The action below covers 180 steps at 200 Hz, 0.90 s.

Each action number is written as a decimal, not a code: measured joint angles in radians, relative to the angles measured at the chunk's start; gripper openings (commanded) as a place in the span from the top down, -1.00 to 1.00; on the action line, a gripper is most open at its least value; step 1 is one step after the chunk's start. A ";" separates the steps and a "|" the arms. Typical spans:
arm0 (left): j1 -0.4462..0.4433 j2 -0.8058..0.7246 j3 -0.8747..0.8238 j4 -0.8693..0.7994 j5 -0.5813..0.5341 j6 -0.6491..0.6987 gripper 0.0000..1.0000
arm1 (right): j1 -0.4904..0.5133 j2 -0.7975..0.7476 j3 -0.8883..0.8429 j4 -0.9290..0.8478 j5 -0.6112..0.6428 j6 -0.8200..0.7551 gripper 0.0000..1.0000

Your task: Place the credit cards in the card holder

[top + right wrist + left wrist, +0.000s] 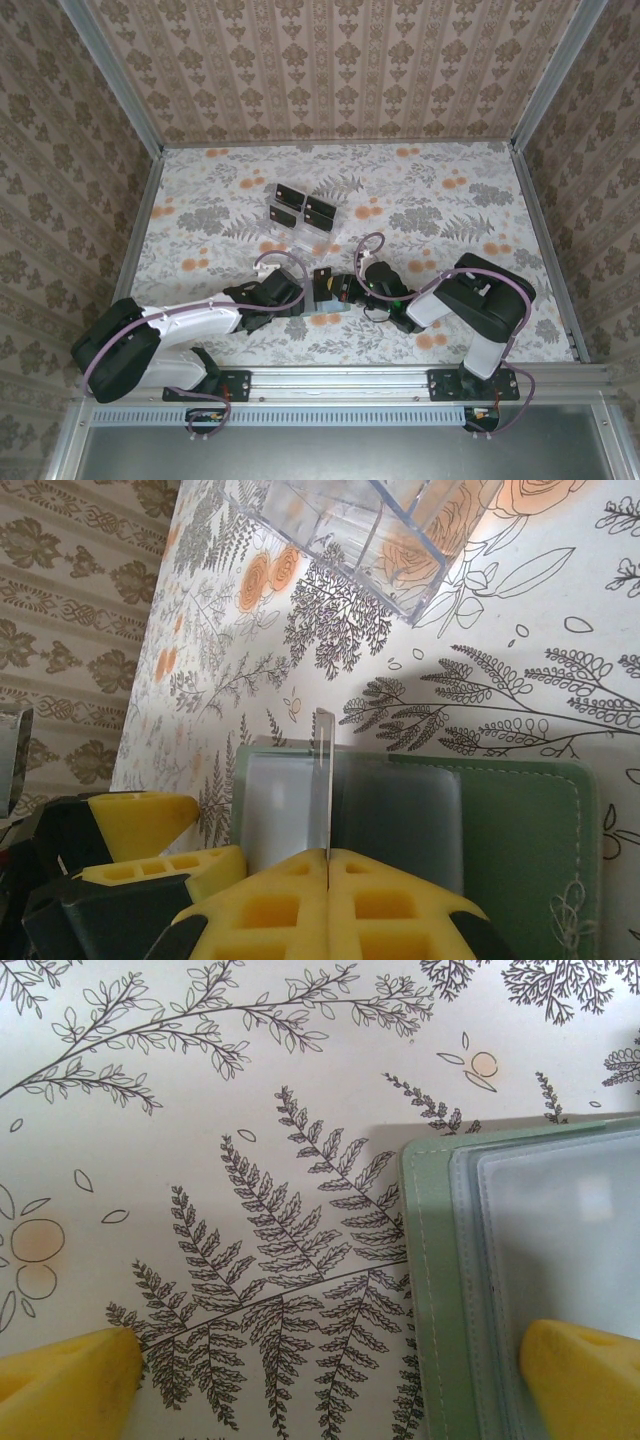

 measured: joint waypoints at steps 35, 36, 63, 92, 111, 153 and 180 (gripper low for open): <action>0.000 0.000 0.000 0.000 0.000 0.000 -1.00 | 0.000 0.031 -0.014 0.045 0.000 0.004 1.00; 0.000 0.000 0.000 0.000 0.000 0.000 -1.00 | 0.000 0.032 -0.014 0.047 0.000 0.004 1.00; 0.000 0.000 0.000 0.000 0.000 0.000 -1.00 | 0.000 0.060 -0.027 0.110 0.000 0.008 1.00; 0.000 -0.004 -0.002 0.000 0.000 0.000 -1.00 | 0.000 0.074 -0.038 0.163 0.002 0.008 1.00; 0.000 -0.006 -0.006 0.003 0.000 0.000 -1.00 | -0.001 0.079 -0.039 0.180 0.005 0.008 1.00; 0.000 -0.006 -0.006 0.005 0.000 0.000 -0.99 | -0.004 0.101 -0.039 0.196 0.004 0.016 1.00; 0.000 -0.006 -0.006 0.006 0.000 0.000 -1.00 | -0.004 0.109 -0.045 0.222 0.000 0.031 1.00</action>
